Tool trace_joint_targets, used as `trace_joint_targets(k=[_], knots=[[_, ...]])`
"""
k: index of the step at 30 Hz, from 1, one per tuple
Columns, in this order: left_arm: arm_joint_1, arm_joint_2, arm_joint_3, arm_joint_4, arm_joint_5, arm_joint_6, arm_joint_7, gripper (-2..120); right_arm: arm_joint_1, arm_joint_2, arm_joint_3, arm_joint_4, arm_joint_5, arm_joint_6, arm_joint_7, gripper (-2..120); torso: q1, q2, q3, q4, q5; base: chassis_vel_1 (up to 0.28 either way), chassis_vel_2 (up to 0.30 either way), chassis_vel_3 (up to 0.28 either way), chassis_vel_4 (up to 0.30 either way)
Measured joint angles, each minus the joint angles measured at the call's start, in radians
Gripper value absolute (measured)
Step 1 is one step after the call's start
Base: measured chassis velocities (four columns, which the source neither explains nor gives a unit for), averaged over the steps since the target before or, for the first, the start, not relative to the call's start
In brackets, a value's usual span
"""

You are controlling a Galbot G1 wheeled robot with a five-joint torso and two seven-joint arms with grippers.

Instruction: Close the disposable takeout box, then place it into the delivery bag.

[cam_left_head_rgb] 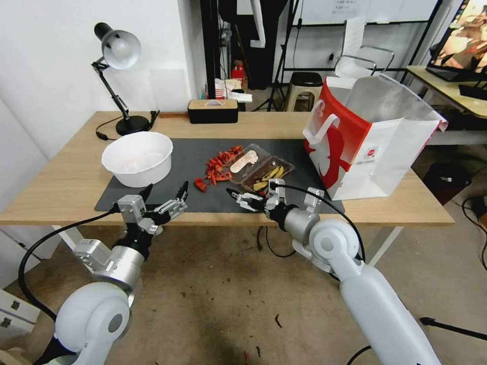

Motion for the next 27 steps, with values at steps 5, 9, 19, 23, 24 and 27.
trace_joint_targets(k=[5,9,19,23,24,27], knots=[[-0.003,0.004,0.005,0.008,0.0,-0.004,0.003,100,-0.012,0.005,0.009,-0.002,-0.006,0.0,0.004,100,0.0,0.0,0.0,0.0,0.0,0.0,0.0,0.0,0.0],[-0.004,0.006,0.009,0.014,0.0,-0.008,0.005,100,-0.013,0.005,0.014,-0.008,-0.008,0.002,0.004,100,0.0,0.0,0.0,0.0,0.0,0.0,0.0,0.0,0.0],[-0.012,0.009,0.012,0.02,-0.003,-0.016,0.008,100,-0.008,0.004,0.029,-0.021,-0.011,0.009,0.005,100,0.0,0.0,0.0,0.0001,0.0,0.0,0.0,0.0,0.0],[-0.017,0.01,0.012,0.023,-0.004,-0.017,0.009,100,-0.009,-0.001,0.034,-0.021,-0.012,0.01,0.006,100,0.0,0.0,0.0,0.0,0.0,0.0,0.0,0.0,0.0],[-0.018,0.01,0.012,0.024,-0.004,-0.017,0.009,100,-0.009,-0.002,0.036,-0.021,-0.012,0.01,0.006,100,0.0,0.0,0.0,0.0,0.0,0.0,0.0,0.0,0.0],[-0.021,0.01,0.013,0.025,-0.004,-0.017,0.009,100,-0.012,-0.004,0.039,-0.02,-0.013,0.01,0.007,100,0.0,0.0,0.0,0.0001,0.0,0.0,0.0,0.0,0.0]])
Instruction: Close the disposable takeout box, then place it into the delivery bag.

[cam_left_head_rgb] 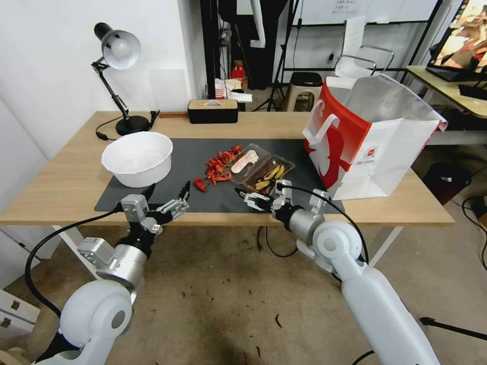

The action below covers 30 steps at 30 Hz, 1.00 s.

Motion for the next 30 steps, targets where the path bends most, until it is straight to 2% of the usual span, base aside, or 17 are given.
trace_joint_targets(k=[30], knots=[[0.003,-0.016,0.029,-0.007,0.01,-0.001,0.002,100,-0.068,-0.07,0.11,0.027,0.001,0.02,-0.002,100,0.0,0.0,0.0,0.0,0.0,0.0,0.0,0.0,0.0]])
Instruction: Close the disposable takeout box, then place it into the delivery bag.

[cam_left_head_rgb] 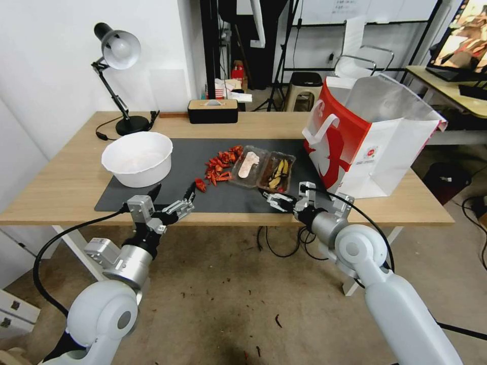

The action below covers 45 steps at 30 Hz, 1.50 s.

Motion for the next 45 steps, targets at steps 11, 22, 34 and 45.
trace_joint_targets(k=[11,22,34,45], knots=[[0.019,0.002,-0.005,-0.007,0.002,-0.004,0.003,100,0.001,-0.016,0.023,-0.005,0.0,0.005,-0.002,100,0.0,0.0,0.0,0.0,-0.0002,0.0,0.0,0.0,0.0],[0.031,-0.002,-0.003,-0.013,0.009,-0.007,0.005,100,0.002,-0.037,0.069,-0.03,0.0,0.011,-0.007,100,0.0,0.0,0.0,0.0,0.0,0.0,0.0,0.0,0.0],[0.032,-0.002,-0.005,-0.017,0.01,-0.007,0.005,100,-0.02,-0.048,0.079,0.0,0.007,-0.024,-0.007,100,0.0,0.0,0.0,0.0001,-0.0001,0.0,0.0,0.0,0.0],[0.018,0.0,-0.003,-0.027,0.008,-0.001,0.001,100,-0.146,-0.074,0.128,0.154,0.035,-0.075,-0.012,100,0.0,0.0,0.0,0.0,0.0,0.0,0.0,0.0,0.0]])
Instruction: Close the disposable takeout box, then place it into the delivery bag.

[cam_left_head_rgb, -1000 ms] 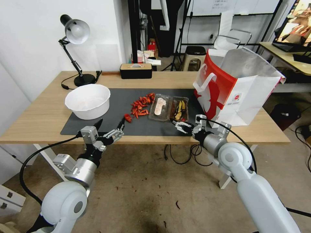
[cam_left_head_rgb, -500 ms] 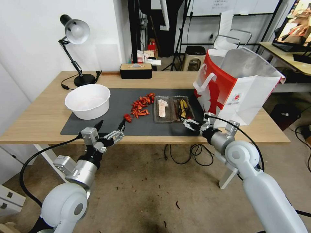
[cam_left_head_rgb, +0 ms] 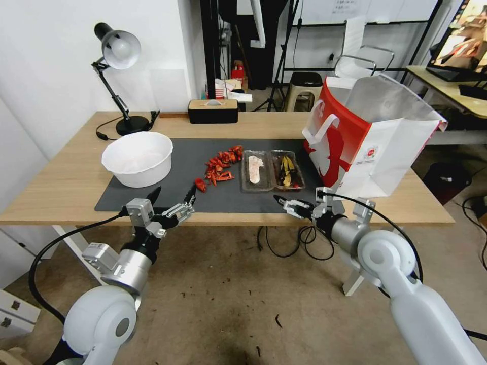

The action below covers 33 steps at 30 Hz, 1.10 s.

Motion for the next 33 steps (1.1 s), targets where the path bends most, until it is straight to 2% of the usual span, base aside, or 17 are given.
trace_joint_targets(k=[3,8,9,13,14,17,19,21,26,29,32,33], knots=[[-0.008,0.003,0.004,-0.008,-0.009,0.007,-0.003,100,-0.042,-0.002,0.032,0.052,0.002,0.023,-0.039,100,0.0,0.0,0.0,0.0,-0.0001,0.0,0.0,0.0,0.0],[-0.061,0.013,0.017,-0.016,-0.036,0.026,-0.009,100,-0.145,-0.009,0.116,0.208,0.0,0.101,-0.181,100,0.0,0.0,0.0,-0.0003,-0.0001,0.0,0.0,0.0,0.0],[-0.061,0.013,0.017,-0.016,-0.036,0.026,-0.009,100,-0.145,-0.009,0.116,0.208,0.0,0.101,-0.181,100,0.0,0.0,0.0,-0.0003,-0.0001,0.0,0.0,0.0,0.0],[-0.099,0.023,0.062,-0.015,-0.048,0.034,-0.01,100,-0.252,-0.01,0.2,0.326,-0.043,0.202,-0.361,100,0.0,0.0,0.0,0.0003,-0.0001,0.0,0.0,0.0,0.0],[-0.099,0.023,0.062,-0.015,-0.048,0.034,-0.01,100,-0.252,-0.01,0.2,0.326,-0.043,0.202,-0.361,100,0.0,0.0,0.0,0.0003,-0.0001,0.0,0.0,0.0,0.0],[-0.116,0.035,0.121,-0.013,-0.068,0.039,-0.008,100,-0.353,0.025,0.263,0.367,-0.142,0.303,-0.479,100,0.0,0.0,0.0,-0.0001,0.0002,0.0,0.0,0.0,0.0],[-0.123,0.039,0.137,-0.011,-0.078,0.042,-0.008,100,-0.372,0.037,0.277,0.375,-0.162,0.323,-0.497,100,0.0,0.0,0.0,-0.0002,0.0,0.0,0.0,0.0,0.0],[-0.152,0.056,0.192,0.003,-0.116,0.052,-0.008,100,-0.413,0.079,0.308,0.394,-0.212,0.367,-0.524,100,0.0,0.0,0.0,-0.0001,-0.0002,0.0,0.0,0.0,0.0],[-0.21,0.094,0.263,0.039,-0.184,0.067,-0.007,100,-0.434,0.142,0.322,0.405,-0.256,0.409,-0.524,100,0.0,0.0,0.0,0.0001,-0.0002,0.0,0.0,0.0,0.0],[-0.294,0.146,0.326,0.101,-0.211,0.078,-0.001,100,-0.454,0.204,0.332,0.41,-0.303,0.444,-0.521,100,0.0,0.0,0.0,0.0,-0.0003,0.0,0.0,0.0,0.0],[-0.347,0.168,0.353,0.134,-0.226,0.084,0.001,100,-0.461,0.224,0.337,0.41,-0.324,0.455,-0.52,100,0.0,0.0,0.0,0.0001,-0.0002,0.0,0.0,0.0,0.0],[-0.408,0.186,0.378,0.165,-0.248,0.093,0.001,100,-0.467,0.239,0.342,0.41,-0.336,0.46,-0.518,100,0.0,0.0,0.0,-0.0001,-0.0002,0.0,0.0,0.0,0.0]])
